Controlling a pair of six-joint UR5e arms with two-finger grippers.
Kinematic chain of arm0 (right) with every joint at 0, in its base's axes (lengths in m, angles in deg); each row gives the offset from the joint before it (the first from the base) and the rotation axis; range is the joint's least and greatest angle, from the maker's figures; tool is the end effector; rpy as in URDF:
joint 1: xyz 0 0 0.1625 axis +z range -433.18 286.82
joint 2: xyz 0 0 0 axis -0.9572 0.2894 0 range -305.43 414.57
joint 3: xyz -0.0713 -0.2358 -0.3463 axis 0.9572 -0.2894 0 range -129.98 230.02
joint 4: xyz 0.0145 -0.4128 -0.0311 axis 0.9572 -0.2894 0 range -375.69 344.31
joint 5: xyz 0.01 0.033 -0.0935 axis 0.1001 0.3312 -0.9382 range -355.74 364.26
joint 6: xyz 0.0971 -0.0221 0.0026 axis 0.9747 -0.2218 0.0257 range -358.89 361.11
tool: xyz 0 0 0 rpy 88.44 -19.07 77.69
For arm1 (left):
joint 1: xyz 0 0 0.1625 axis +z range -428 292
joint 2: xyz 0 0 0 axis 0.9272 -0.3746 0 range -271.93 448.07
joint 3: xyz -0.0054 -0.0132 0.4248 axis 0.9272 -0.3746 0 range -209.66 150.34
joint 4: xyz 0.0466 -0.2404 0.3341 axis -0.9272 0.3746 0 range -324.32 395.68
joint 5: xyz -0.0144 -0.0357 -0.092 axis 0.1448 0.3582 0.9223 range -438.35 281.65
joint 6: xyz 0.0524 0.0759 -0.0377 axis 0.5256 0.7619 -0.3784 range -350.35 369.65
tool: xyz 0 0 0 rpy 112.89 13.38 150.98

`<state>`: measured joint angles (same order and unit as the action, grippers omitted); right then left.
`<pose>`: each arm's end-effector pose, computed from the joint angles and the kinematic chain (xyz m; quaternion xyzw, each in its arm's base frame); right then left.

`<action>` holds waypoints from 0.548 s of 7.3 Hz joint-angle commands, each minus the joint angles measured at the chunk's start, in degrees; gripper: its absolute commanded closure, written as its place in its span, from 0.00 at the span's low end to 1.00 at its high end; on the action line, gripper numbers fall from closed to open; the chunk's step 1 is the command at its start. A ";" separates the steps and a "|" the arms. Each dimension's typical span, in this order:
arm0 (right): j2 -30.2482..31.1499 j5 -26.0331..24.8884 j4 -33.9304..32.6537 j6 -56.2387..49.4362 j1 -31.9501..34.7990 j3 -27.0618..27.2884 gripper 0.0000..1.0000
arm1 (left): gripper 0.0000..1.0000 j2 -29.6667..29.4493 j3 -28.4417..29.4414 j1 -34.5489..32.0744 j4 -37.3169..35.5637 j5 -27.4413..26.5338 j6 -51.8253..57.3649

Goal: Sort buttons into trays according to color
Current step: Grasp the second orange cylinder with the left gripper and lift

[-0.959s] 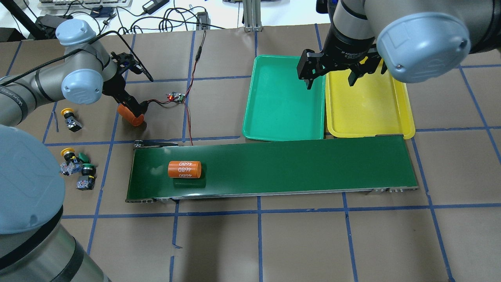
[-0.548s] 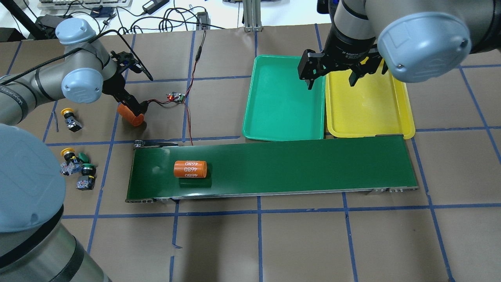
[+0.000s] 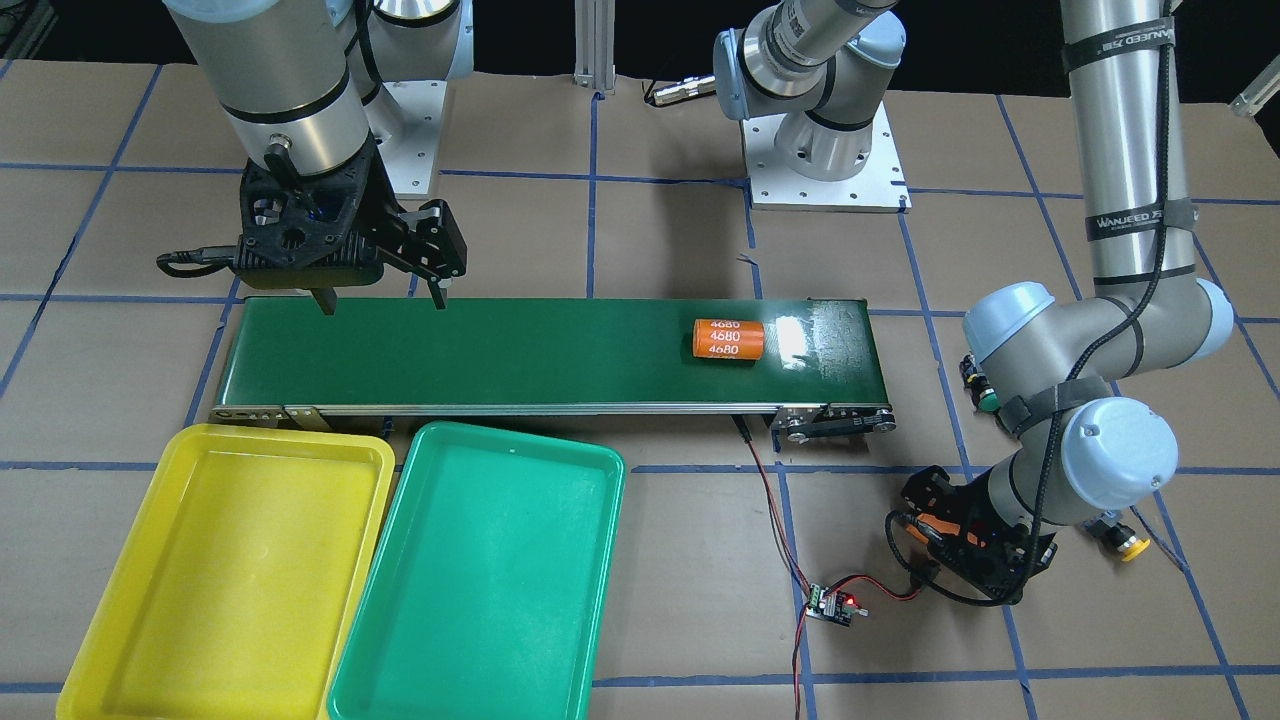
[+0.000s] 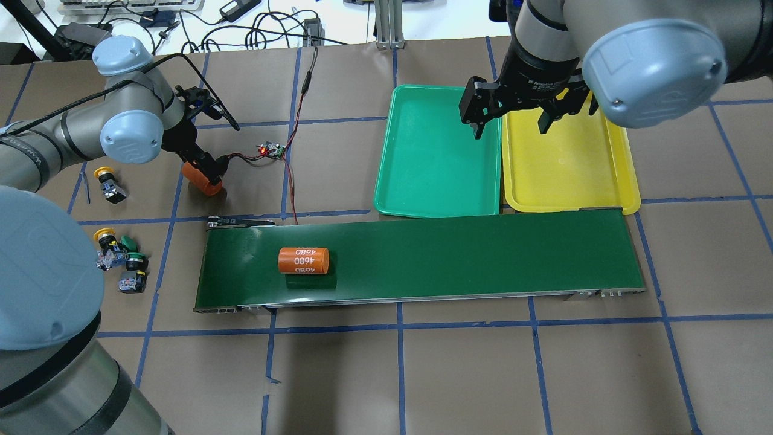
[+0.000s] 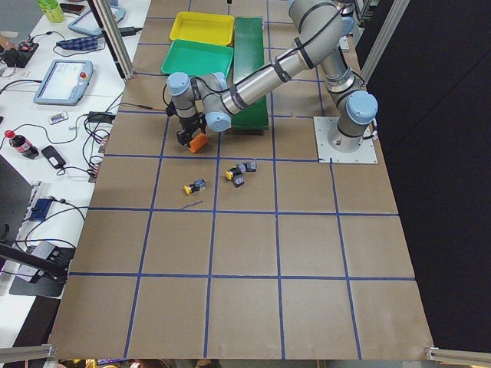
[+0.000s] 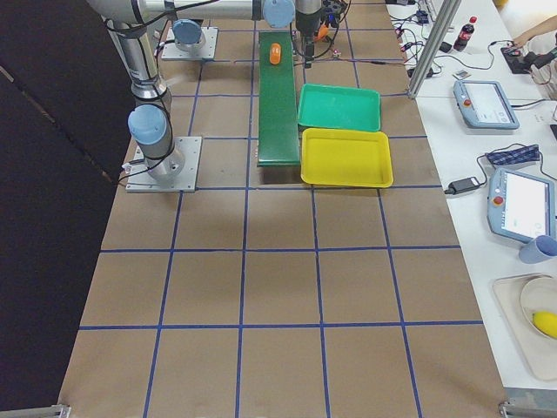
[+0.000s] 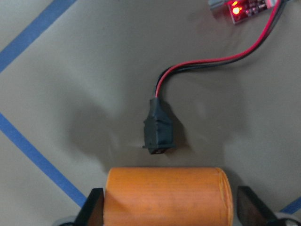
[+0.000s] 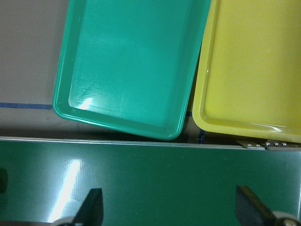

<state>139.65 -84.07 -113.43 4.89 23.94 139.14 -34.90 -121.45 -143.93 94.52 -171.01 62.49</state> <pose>0.2013 -0.5125 0.4653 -0.0296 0.9989 -0.0307 0.0175 0.0326 -0.6587 0.1899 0.3323 0.9424 0.0390 0.0020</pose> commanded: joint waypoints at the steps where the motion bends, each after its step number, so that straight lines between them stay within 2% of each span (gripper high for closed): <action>1: 0.00 0.00 -0.08 0.00 0.00 0.00 0.00 | 0.24 -0.33 0.12 0.00 -0.04 0.02 0.24; 2: 0.00 0.00 -0.08 0.00 0.00 0.00 0.00 | 0.81 -0.33 0.64 0.00 0.13 -0.15 0.24; 3: 0.00 0.00 -0.08 0.09 0.00 0.00 0.00 | 1.00 0.10 1.26 0.00 0.22 0.63 0.16; 4: 0.00 0.00 -0.08 0.09 0.09 0.00 0.00 | 1.00 1.85 1.61 0.09 0.48 0.46 -1.06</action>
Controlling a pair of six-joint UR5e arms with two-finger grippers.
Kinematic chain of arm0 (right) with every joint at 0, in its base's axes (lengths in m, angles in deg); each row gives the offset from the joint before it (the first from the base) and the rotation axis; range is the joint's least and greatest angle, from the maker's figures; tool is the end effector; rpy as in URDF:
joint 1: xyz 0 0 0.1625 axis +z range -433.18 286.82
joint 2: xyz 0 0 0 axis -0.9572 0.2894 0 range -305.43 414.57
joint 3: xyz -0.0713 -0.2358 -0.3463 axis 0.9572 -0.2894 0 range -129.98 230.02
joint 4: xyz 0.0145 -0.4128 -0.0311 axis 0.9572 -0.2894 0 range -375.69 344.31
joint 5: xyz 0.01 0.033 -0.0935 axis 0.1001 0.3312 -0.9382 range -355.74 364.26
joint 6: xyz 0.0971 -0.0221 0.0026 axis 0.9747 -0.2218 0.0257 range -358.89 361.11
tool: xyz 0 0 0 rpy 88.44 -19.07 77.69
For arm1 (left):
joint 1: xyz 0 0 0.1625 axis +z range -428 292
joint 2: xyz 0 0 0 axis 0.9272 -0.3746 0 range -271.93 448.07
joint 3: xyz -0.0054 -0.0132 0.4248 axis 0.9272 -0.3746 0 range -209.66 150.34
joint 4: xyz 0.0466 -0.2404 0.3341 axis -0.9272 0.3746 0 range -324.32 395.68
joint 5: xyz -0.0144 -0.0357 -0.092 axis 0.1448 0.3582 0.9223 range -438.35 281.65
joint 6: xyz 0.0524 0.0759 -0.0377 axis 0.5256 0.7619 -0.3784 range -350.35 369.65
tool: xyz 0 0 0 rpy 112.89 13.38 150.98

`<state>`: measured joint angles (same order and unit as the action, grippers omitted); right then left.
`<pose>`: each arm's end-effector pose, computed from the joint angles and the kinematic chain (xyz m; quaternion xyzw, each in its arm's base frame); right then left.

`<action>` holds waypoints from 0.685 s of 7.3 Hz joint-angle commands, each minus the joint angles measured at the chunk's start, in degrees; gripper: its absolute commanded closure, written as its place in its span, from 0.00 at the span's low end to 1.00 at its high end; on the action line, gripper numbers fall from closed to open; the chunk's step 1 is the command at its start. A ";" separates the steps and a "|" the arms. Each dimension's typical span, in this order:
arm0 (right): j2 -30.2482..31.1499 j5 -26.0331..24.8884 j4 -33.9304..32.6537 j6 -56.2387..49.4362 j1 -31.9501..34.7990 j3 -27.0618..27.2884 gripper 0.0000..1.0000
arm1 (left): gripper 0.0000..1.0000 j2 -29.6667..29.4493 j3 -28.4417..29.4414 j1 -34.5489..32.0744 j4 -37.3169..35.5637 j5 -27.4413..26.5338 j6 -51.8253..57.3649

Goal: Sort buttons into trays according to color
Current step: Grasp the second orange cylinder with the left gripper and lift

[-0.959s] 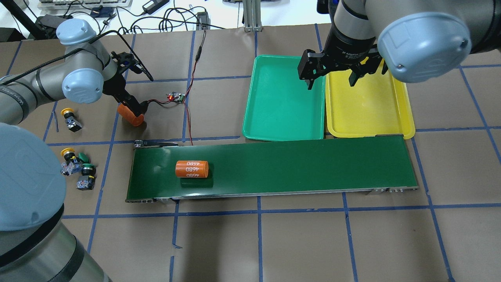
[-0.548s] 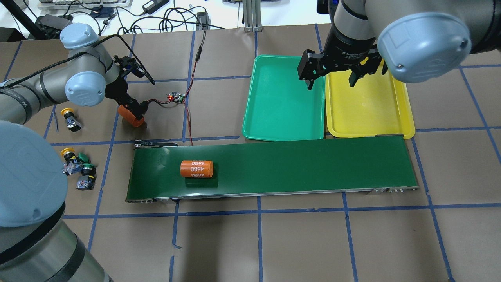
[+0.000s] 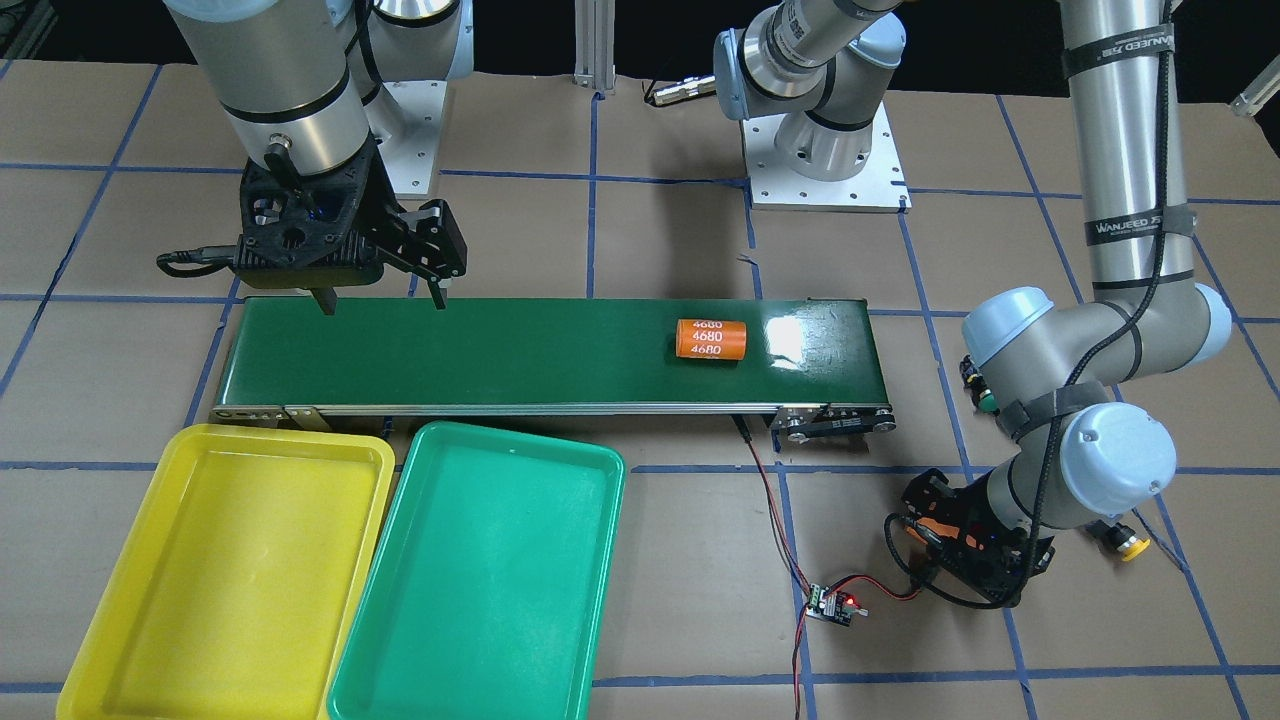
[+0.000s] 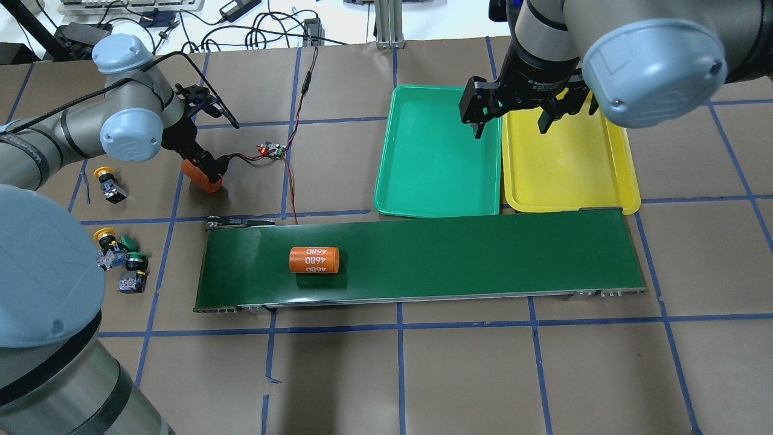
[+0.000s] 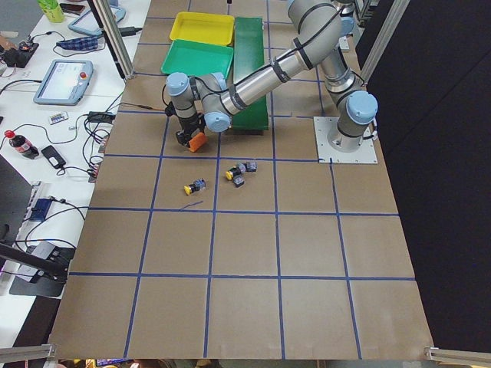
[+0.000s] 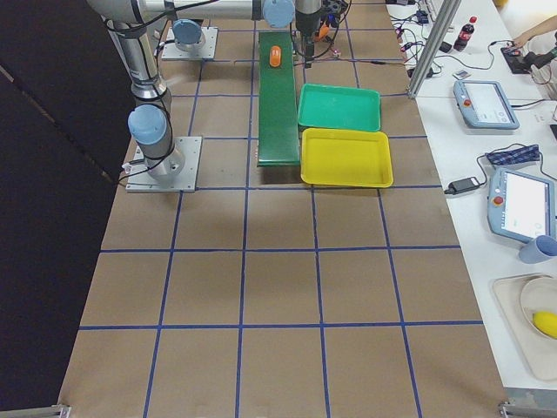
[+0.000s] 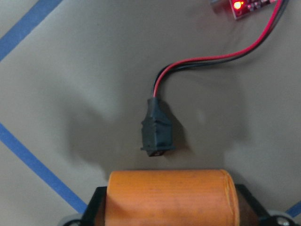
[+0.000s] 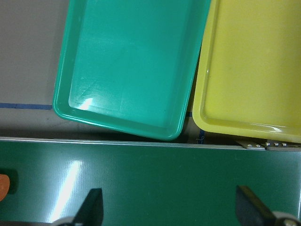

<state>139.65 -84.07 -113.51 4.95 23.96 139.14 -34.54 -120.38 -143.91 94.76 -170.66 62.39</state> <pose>0.2015 -0.5126 0.4655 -0.0293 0.9989 -0.0314 0.0176 0.0335 -0.6641 0.2014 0.3312 0.9431 0.0287 0.0052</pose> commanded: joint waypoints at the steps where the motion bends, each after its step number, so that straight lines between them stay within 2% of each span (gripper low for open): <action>1: 0.00 0.00 0.00 -0.05 -0.02 0.00 0.00 | 1.00 4.28 0.72 0.15 1.90 -0.76 -4.89; 2: 0.00 0.00 0.00 -0.06 -0.02 0.00 0.00 | 1.00 8.31 1.24 0.07 9.14 -0.77 -10.50; 4: 0.00 0.09 -0.44 0.03 0.33 0.00 0.00 | 1.00 16.83 -1.20 -0.54 20.06 -0.86 -26.03; 5: 0.00 0.09 -0.53 0.03 0.33 0.00 0.00 | 1.00 20.62 -2.25 -0.55 25.07 -0.95 -28.63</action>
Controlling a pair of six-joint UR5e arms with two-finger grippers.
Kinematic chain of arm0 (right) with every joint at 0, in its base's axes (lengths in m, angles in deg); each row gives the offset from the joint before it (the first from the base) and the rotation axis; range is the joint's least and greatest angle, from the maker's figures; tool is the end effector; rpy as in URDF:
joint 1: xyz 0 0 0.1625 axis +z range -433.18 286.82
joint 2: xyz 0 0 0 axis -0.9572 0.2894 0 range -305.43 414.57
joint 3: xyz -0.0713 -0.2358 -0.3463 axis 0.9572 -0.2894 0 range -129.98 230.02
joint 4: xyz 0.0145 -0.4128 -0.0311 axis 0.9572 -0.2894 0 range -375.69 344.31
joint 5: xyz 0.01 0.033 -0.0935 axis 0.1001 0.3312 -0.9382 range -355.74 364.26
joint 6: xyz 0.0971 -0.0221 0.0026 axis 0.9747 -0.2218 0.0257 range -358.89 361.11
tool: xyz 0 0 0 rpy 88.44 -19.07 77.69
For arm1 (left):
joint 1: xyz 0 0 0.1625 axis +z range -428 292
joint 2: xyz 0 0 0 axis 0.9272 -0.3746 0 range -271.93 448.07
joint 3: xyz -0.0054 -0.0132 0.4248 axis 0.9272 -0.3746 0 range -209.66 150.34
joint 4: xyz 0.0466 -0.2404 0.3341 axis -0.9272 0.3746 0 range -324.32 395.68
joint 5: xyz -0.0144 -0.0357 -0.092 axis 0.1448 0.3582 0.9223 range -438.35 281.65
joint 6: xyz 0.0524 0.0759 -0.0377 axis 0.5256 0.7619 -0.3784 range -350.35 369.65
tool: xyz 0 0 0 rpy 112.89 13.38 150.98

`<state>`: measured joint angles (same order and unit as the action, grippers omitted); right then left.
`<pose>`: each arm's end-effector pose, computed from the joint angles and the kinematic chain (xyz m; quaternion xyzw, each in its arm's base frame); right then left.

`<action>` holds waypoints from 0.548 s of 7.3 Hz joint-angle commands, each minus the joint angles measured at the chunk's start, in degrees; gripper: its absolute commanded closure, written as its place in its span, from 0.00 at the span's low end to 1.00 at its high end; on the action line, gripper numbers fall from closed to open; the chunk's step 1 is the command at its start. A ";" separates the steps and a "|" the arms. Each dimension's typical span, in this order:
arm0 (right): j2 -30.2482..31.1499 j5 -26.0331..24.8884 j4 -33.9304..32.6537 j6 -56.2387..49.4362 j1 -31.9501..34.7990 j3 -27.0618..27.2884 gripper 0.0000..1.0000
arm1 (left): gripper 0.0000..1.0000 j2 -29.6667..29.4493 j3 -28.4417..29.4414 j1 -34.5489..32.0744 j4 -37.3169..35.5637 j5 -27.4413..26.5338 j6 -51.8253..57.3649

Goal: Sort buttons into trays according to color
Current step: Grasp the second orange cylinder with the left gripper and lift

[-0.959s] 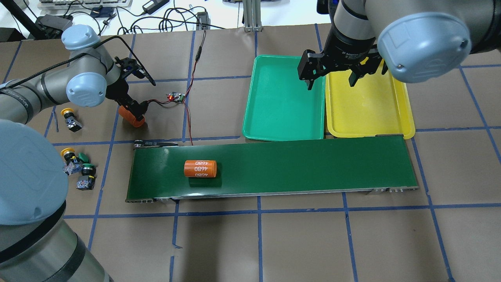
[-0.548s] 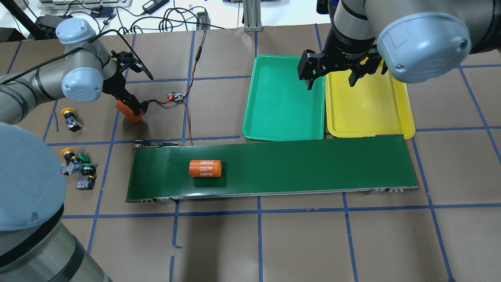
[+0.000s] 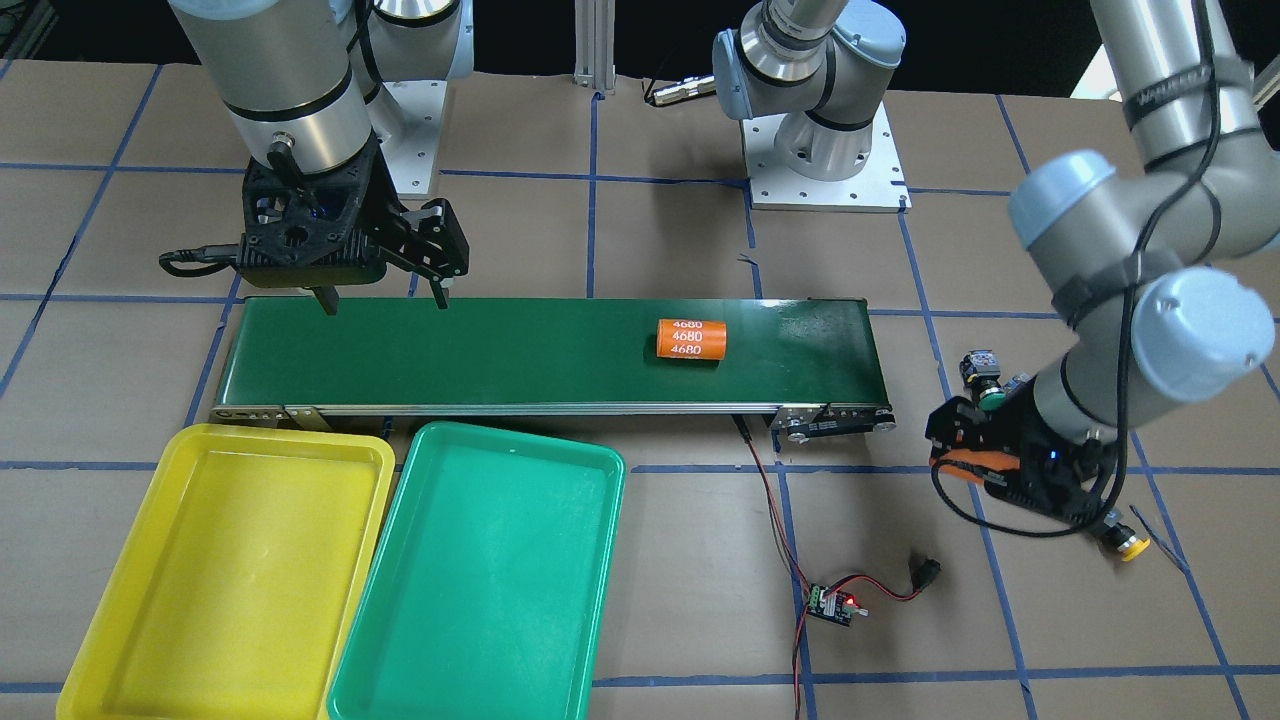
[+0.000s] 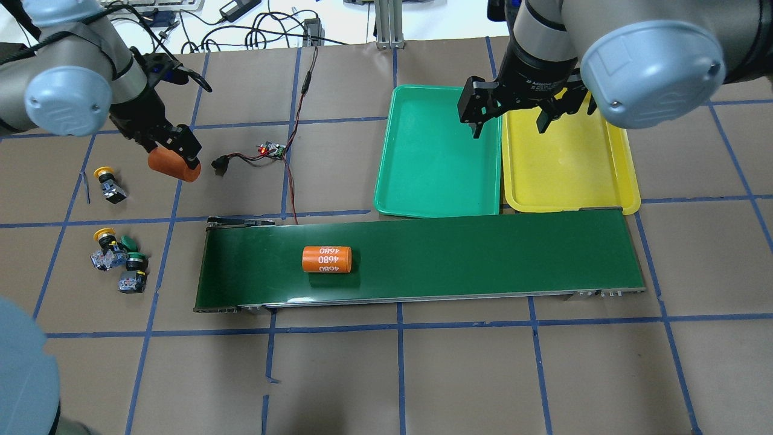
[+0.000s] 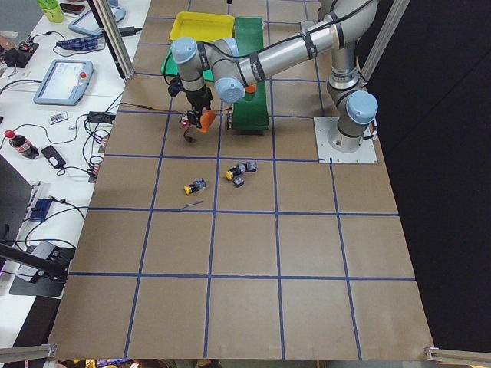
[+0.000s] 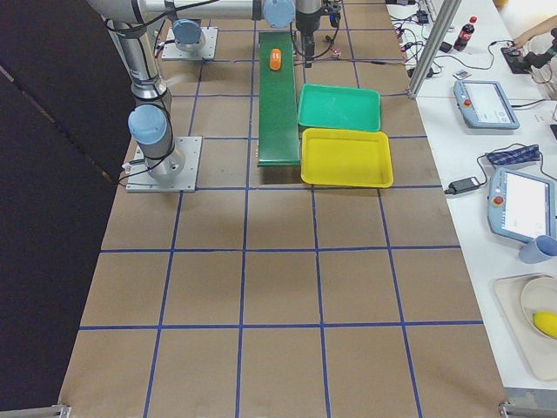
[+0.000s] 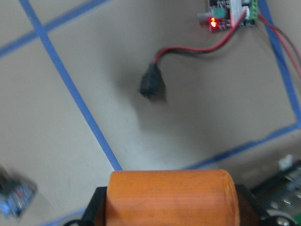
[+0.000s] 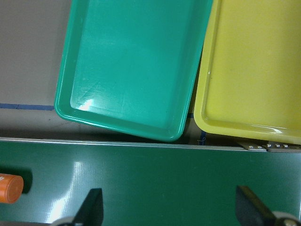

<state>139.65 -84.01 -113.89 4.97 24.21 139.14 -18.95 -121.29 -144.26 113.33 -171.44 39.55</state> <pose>0.2039 -0.5123 0.4662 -0.0313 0.9987 -0.0346 0.0185 0.0146 -0.5979 0.3337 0.1417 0.9880 0.0610 0.0046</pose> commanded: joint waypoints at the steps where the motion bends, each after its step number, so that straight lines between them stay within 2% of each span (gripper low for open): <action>1: 0.00 0.03 -0.24 0.01 0.08 0.00 0.00 | 1.00 7.51 -2.92 -0.47 13.25 1.31 -13.39; 2: -0.09 0.03 -0.16 0.01 0.08 0.00 0.00 | 1.00 8.66 -5.38 -2.47 15.06 3.59 -24.61; 3: 0.00 0.03 -0.24 0.01 0.08 0.00 0.00 | 1.00 9.37 -7.84 -5.80 15.08 3.18 -24.37; 4: -0.09 0.03 -0.16 0.01 0.08 0.00 0.00 | 1.00 9.38 -9.95 -6.87 12.03 3.09 -23.32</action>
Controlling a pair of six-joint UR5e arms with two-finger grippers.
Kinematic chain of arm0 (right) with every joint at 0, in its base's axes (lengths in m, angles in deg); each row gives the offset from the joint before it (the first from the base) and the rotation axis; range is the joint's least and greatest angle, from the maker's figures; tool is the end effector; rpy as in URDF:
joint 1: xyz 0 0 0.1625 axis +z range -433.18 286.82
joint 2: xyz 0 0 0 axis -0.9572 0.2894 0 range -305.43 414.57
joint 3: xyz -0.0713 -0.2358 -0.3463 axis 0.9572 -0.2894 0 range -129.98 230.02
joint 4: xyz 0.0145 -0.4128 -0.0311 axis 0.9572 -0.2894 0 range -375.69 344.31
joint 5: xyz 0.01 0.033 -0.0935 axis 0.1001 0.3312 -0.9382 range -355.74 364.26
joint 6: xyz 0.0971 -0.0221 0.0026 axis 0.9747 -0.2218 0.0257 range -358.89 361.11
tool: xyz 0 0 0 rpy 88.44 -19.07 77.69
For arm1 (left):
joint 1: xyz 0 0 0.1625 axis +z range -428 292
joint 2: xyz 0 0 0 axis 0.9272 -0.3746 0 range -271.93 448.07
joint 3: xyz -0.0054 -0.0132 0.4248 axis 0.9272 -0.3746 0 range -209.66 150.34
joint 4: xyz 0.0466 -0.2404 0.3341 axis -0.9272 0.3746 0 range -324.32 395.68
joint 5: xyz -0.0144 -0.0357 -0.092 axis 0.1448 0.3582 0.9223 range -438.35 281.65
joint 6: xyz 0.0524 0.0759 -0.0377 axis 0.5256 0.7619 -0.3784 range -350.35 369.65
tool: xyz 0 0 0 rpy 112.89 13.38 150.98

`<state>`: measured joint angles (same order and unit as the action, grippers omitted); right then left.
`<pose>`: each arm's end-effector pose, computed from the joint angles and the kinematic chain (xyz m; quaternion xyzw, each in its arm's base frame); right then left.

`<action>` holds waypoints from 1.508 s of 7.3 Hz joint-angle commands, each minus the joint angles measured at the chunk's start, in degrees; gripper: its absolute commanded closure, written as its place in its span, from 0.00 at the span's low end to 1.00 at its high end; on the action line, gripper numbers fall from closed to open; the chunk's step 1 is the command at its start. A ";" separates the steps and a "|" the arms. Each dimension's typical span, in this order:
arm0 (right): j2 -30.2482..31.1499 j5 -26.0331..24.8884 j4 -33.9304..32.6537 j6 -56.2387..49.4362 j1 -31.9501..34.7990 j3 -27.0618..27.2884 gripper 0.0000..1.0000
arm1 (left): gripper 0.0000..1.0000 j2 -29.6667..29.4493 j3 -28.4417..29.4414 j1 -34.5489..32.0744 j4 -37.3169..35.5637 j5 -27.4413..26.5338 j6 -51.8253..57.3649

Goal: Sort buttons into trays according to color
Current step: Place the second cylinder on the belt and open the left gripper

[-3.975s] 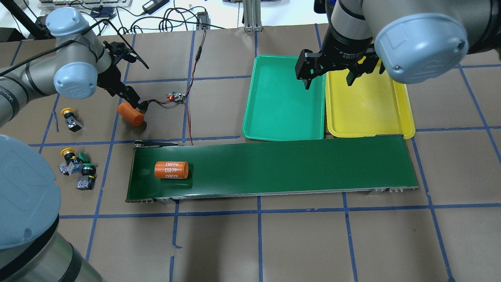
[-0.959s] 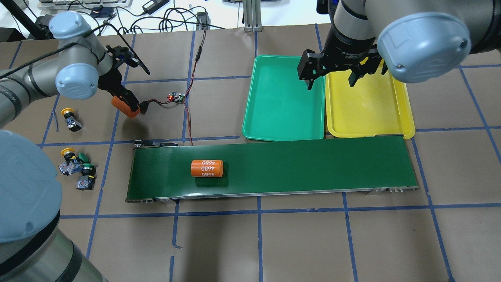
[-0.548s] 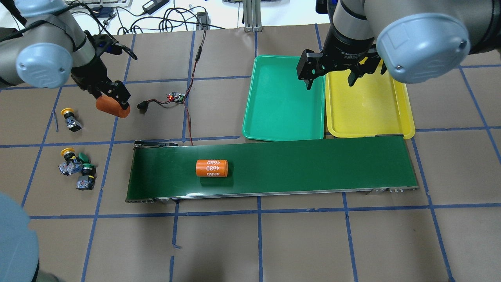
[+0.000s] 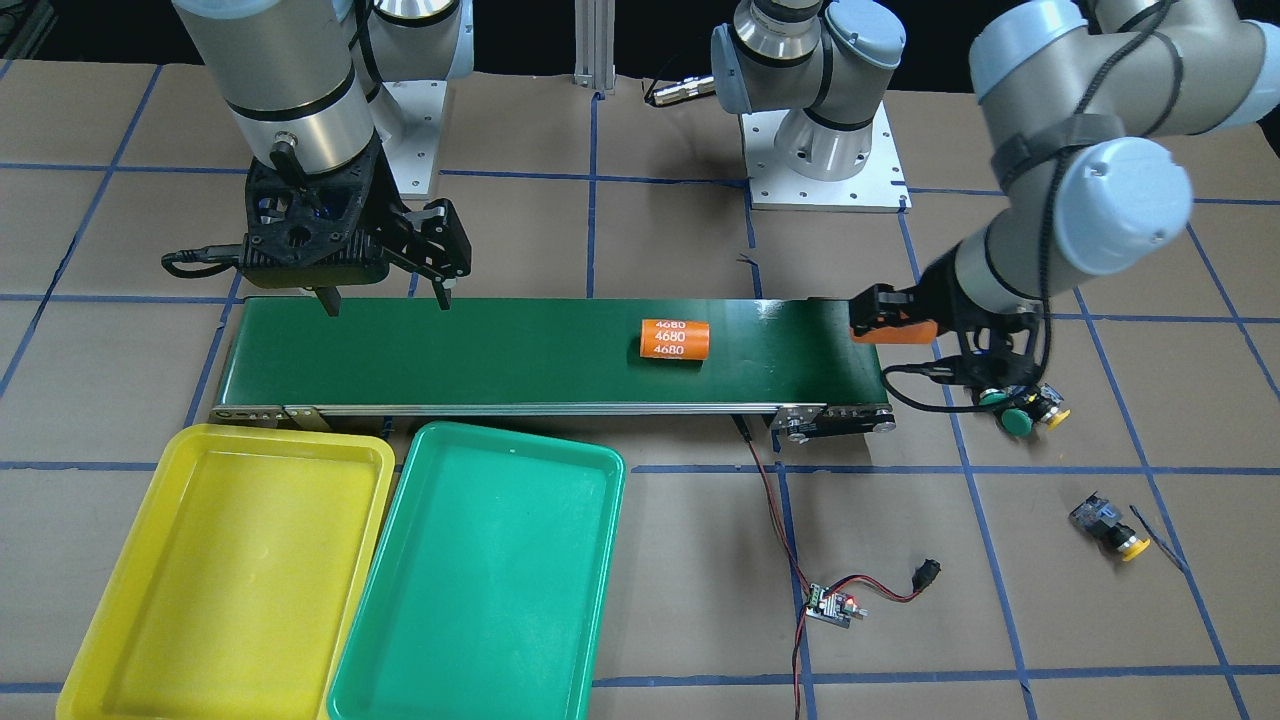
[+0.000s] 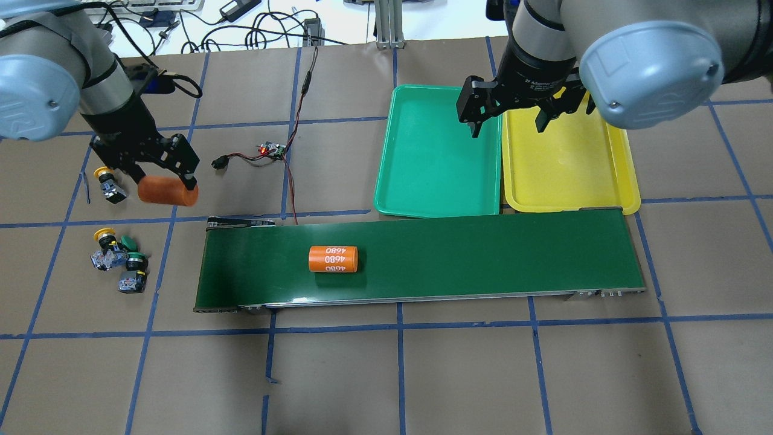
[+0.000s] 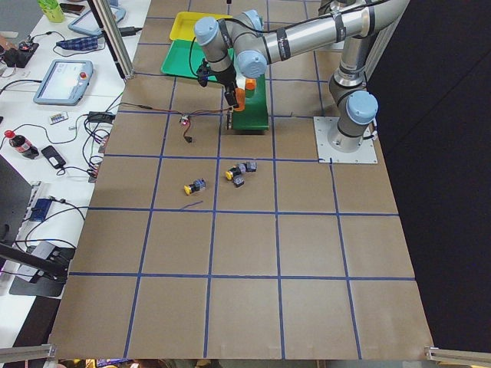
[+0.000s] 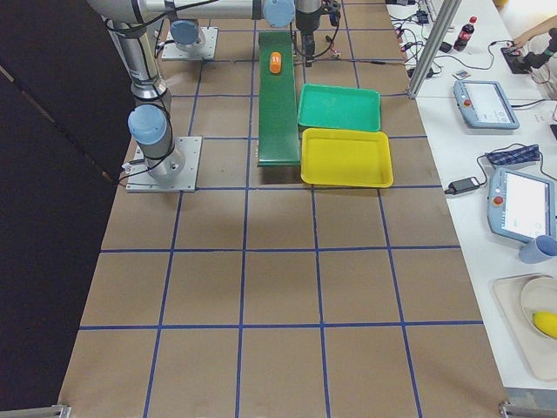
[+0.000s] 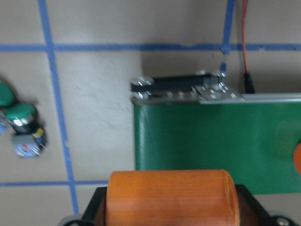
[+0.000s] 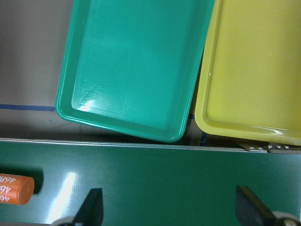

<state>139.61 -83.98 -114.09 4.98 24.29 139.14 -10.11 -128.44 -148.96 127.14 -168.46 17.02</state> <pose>0.2047 -0.5125 0.4662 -0.0320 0.9987 -0.0359 0.0189 -0.0530 -0.5135 0.3428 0.0142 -0.9870 -0.1586 0.0219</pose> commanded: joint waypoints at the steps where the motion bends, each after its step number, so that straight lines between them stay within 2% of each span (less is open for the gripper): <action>1: -0.05 0.00 0.04 -0.09 0.00 0.00 0.00 | 1.00 0.10 -5.08 -2.09 -5.73 0.11 2.52; 3: -0.14 -0.09 0.31 -0.09 -0.61 0.09 0.00 | 1.00 -0.17 -10.62 -1.65 -14.44 -0.94 7.90; 4: 0.03 -0.09 -0.21 -0.09 -1.05 -0.09 0.00 | 0.81 0.09 -12.12 -1.65 -17.86 -1.03 8.18; 5: -0.23 -0.09 -0.13 0.00 -0.96 0.09 0.00 | 0.63 0.53 -12.31 -1.65 -17.37 -1.21 8.01; 6: -0.23 0.09 -0.13 0.09 -0.70 0.52 0.00 | 0.56 0.45 -12.31 -1.65 -17.37 -1.21 8.09; 7: -0.40 -0.09 -0.13 0.09 -0.96 0.44 0.00 | 0.15 0.01 -12.40 -1.65 -17.37 -1.12 7.40; 8: -0.32 -0.09 -0.04 0.09 -1.05 0.53 0.00 | 0.00 0.27 -13.01 -1.65 -17.37 -1.21 7.56; 11: -0.40 -0.18 0.04 0.09 -0.70 1.23 0.00 | 0.00 0.53 -12.68 -1.65 -17.55 -1.21 7.39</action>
<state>139.23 -84.14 -114.10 5.07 23.40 139.97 -9.72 -141.74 -150.61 109.55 -169.61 24.47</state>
